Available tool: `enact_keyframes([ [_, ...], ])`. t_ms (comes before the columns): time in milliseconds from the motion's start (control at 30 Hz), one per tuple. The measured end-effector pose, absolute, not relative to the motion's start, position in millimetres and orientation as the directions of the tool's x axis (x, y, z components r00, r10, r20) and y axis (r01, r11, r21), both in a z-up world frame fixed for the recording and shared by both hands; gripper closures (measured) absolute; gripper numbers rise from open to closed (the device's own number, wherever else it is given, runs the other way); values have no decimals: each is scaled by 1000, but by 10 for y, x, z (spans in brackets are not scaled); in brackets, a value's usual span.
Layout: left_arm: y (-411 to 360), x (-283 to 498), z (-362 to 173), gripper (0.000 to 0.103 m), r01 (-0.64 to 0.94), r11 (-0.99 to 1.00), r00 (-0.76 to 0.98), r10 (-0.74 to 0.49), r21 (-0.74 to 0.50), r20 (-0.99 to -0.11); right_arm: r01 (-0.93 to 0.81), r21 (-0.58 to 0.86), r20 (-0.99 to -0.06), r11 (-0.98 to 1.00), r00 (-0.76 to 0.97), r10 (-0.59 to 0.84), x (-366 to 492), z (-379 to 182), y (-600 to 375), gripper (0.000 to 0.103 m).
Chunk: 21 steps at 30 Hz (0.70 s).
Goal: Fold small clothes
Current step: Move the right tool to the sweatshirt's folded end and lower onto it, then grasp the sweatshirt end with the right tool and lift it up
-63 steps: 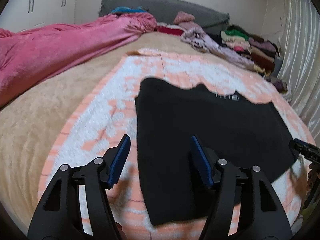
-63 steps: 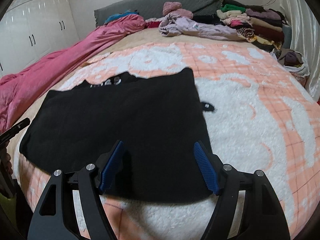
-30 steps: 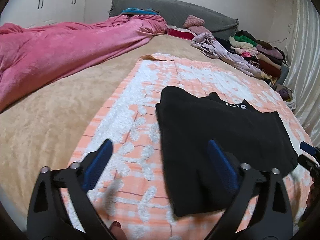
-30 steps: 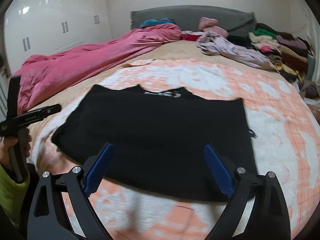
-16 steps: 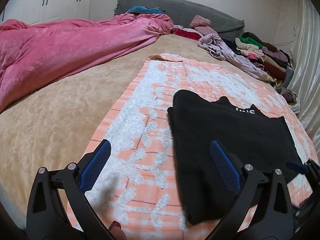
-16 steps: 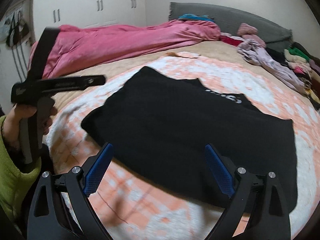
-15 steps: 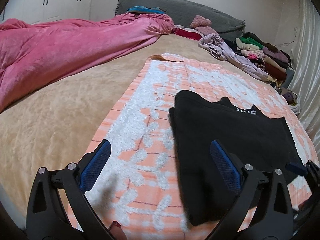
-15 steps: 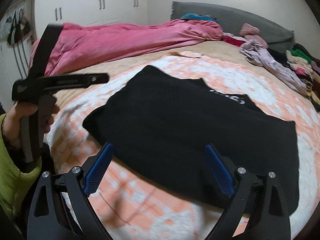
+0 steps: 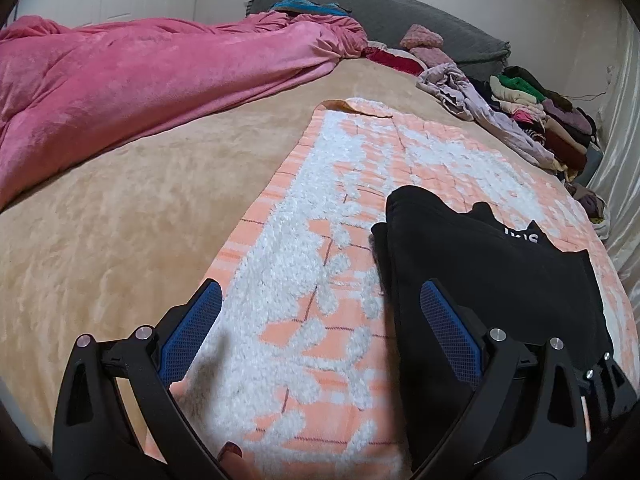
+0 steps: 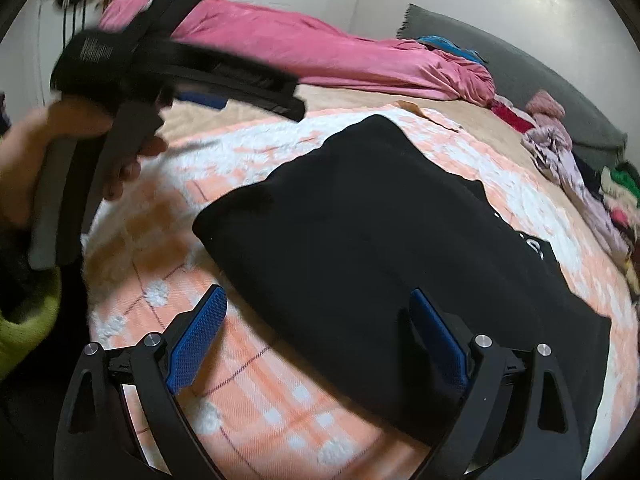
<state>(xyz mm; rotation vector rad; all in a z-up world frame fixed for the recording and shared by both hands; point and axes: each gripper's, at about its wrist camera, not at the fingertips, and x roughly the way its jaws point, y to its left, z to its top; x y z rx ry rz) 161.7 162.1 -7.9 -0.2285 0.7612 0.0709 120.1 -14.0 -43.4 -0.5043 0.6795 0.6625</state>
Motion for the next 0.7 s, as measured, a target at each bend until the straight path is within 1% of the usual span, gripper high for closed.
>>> enact_keyframes([
  [133, 1619, 1704, -131, 10, -143, 972, 707, -32, -187, -707, -695, -271, -708, 666, 613, 352, 1224, -544, -3, 12],
  [200, 1603, 1743, -159, 10, -140, 974, 697, -31, -178, -716, -693, -304, -690, 654, 633, 350, 1217, -575, 46, 12],
  [267, 1579, 1783, -181, 10, -136, 976, 690, -27, -167, -723, -691, -319, -674, 648, 646, 358, 1207, -582, 60, 15],
  [367, 1542, 1841, -193, 10, -129, 980, 685, -20, -149, -728, -696, -331, -657, 637, 654, 374, 1186, -578, 84, 21],
  [433, 1527, 1889, -196, 10, -124, 981, 680, -24, -147, -733, -709, -339, -648, 619, 653, 393, 1156, -574, 95, 35],
  [467, 1519, 1910, -199, 10, -121, 981, 677, -29, -149, -735, -712, -343, -643, 612, 653, 400, 1140, -572, 97, 39],
  [533, 1501, 1971, -214, 10, -104, 979, 666, -61, -174, -743, -714, -341, -637, 612, 654, 408, 1139, -558, 83, 60],
  [567, 1495, 1994, -222, 10, -100, 977, 660, -76, -187, -747, -714, -330, -637, 617, 651, 413, 1154, -545, 66, 65],
  [600, 1488, 2020, -236, 10, -89, 974, 653, -101, -209, -750, -716, -306, -634, 628, 645, 427, 1178, -512, 24, 74],
  [633, 1477, 2041, -252, 10, -82, 970, 647, -122, -227, -753, -714, -286, -629, 639, 643, 437, 1199, -483, -13, 85],
  [700, 1454, 2088, -286, 10, -66, 962, 631, -165, -265, -758, -714, -239, -621, 658, 633, 462, 1230, -427, -84, 89],
])
